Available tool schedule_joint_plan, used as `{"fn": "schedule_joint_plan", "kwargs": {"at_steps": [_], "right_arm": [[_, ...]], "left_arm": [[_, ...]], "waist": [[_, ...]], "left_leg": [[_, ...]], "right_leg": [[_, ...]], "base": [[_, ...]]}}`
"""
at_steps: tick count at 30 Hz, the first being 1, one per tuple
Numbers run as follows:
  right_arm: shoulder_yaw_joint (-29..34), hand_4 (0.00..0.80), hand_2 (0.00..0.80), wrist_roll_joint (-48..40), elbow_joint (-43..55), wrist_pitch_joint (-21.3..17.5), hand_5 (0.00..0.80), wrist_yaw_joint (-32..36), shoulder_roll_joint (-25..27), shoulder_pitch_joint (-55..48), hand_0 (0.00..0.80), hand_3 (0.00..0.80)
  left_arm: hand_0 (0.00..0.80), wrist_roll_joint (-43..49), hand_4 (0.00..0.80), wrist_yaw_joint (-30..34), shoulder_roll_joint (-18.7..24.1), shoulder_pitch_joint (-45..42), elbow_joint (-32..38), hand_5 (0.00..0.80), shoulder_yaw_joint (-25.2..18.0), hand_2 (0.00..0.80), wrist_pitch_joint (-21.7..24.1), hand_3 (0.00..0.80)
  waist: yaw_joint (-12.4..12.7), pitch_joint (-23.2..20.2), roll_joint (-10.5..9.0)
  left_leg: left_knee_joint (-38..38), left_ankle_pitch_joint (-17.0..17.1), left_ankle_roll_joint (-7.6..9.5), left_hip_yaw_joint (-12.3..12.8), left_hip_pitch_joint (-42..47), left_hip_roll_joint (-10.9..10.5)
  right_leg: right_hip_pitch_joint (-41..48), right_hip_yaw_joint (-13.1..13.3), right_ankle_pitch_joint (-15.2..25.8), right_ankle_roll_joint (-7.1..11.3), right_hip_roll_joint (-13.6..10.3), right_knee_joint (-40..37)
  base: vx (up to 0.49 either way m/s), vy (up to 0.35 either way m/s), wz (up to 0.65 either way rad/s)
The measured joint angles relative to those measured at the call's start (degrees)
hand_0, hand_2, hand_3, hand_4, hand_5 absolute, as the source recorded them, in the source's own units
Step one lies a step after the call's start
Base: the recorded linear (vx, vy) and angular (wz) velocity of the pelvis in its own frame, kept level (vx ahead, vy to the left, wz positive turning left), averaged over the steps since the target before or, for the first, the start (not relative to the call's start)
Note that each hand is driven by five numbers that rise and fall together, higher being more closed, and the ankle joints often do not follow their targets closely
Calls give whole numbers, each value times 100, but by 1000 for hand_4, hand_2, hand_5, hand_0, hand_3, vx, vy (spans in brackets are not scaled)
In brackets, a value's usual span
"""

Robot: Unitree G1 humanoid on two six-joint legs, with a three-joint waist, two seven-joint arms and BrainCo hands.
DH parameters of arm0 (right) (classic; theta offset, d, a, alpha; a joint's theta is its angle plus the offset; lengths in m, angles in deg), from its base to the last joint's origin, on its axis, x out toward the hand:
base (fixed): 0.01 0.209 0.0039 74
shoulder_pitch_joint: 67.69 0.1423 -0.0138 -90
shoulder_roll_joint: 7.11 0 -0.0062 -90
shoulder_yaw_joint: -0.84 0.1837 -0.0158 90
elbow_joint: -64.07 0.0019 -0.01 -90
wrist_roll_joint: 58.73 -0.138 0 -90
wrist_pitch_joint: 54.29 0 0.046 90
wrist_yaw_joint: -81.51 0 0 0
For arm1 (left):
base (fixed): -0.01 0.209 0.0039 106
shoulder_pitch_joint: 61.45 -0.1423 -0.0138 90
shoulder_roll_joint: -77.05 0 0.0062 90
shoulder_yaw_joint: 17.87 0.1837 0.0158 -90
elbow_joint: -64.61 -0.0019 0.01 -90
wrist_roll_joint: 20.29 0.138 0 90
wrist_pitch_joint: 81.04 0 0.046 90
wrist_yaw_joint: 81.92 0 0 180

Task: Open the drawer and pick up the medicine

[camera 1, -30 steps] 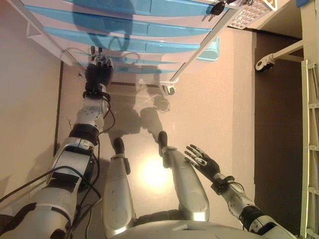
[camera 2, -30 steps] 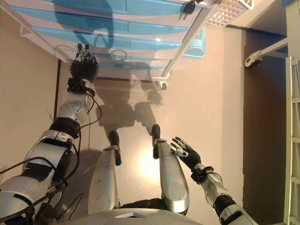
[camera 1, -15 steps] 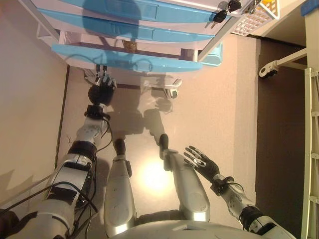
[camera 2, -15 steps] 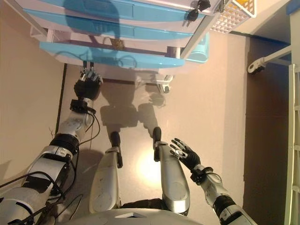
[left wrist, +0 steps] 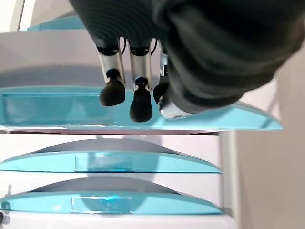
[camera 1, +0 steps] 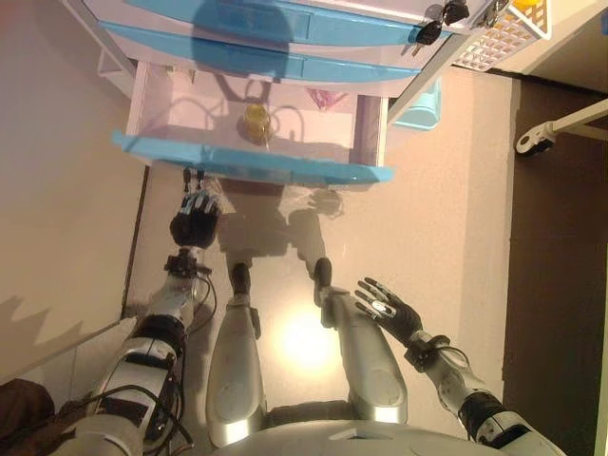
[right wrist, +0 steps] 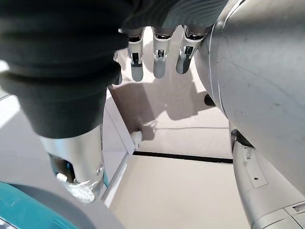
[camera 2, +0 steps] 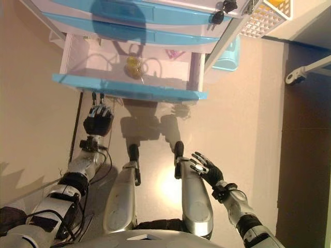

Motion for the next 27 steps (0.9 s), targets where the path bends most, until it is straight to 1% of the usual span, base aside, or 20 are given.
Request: {"fn": "schedule_joint_plan", "kwargs": {"at_steps": [4, 5, 9, 13, 19, 23, 27], "right_arm": [[125, 0, 0, 48, 20, 2, 0, -27, 93, -59, 0, 0], [168, 0, 0, 96, 29, 4, 0, -34, 100, -60, 0, 0], [252, 0, 0, 165, 71, 26, 0, -90, 106, -108, 0, 0], [299, 0, 0, 261, 73, 61, 0, -119, 138, -121, 0, 0], [331, 0, 0, 268, 202, 154, 0, -148, 137, -147, 0, 0], [461, 0, 0, 265, 196, 159, 0, -228, 131, -205, 0, 0], [526, 0, 0, 256, 183, 94, 0, -311, 110, -294, 0, 0]], "left_arm": [[800, -3, 800, 341, -243, -421, -33, 800, -19, 800, -11, 800], [800, -2, 800, 447, -309, -525, -36, 800, -42, 800, -9, 800], [800, -18, 800, 837, -532, -918, -52, 800, -220, 800, -12, 800], [800, -24, 800, 1061, -598, -1189, -50, 800, -255, 800, -33, 800], [800, -18, 800, 1047, -653, -1573, -50, 800, -352, 800, -200, 800], [800, -10, 800, 951, -722, -1823, -69, 800, -391, 800, -424, 800], [800, 78, 800, 735, -758, -2086, -282, 800, -403, 800, -658, 800]], "waist": [[133, 3, 189], [145, 4, 214], [240, 1, 235], [392, 1, 286], [445, 0, 317], [470, 0, 390], [600, -1, 394]], "left_leg": [[-80, 21, -19, -31, 8, -5], [-89, 57, 17, -39, 7, -10], [-99, 73, 5, -103, 13, -28], [-154, 83, -29, -125, 34, -33], [-206, 105, -14, -204, 37, -74], [-243, 131, 0, -289, 35, -109], [-309, 138, 9, -296, 92, -109]], "right_leg": [[-5, -30, -7, -10, -5, 11], [-15, -40, -11, -16, -10, 20], [-30, -106, -82, -45, -60, 126], [-31, -155, -132, -67, -71, 200], [-26, -195, -141, -77, -102, 218], [25, -314, -162, -42, -159, 212], [67, -340, -203, -43, -165, 214]], "base": [[-5, 42, 5], [6, 23, 6], [4, 10, 9], [1, -1, 9], [-4, -2, 4], [-6, -7, 15], [-5, -11, 5]]}}
